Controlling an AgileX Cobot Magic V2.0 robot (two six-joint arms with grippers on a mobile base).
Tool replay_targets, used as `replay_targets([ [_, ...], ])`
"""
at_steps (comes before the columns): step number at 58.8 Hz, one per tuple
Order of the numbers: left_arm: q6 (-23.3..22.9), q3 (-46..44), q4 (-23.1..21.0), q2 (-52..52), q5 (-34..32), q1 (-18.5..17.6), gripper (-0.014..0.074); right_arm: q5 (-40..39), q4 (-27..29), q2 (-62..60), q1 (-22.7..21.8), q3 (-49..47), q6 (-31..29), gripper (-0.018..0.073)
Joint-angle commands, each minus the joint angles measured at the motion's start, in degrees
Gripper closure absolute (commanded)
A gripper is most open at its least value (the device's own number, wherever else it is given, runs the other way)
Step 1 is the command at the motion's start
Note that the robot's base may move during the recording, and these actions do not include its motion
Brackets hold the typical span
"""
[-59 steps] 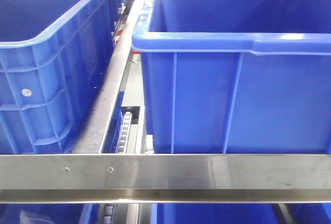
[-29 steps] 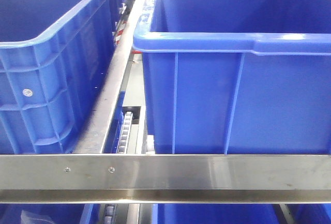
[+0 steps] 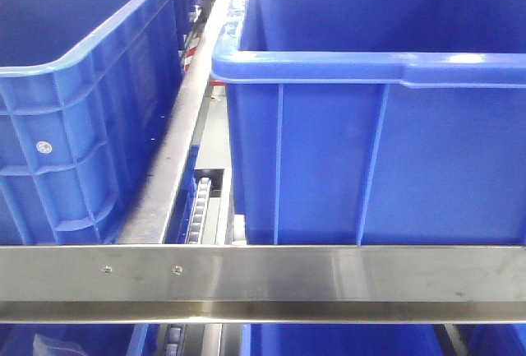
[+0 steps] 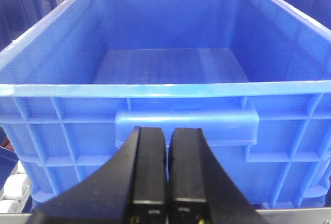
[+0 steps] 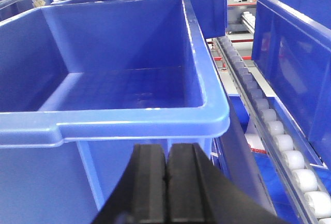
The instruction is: Pick red cube and place on left shelf
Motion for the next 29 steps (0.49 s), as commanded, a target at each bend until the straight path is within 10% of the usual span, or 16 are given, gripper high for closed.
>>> replay_targets([
  [1,-0.05,1.32,-0.43,-0.82,-5.16,-0.23,0.0495,-5.39,-0.65,-1.33,-0.28,-0.93,-0.32,0.0503],
  [29,-0.05,1.32,-0.07,-0.82,-5.16,-0.23,0.0495,-5.39,-0.65,-1.33,-0.28,-0.93,-0.32,0.0503],
])
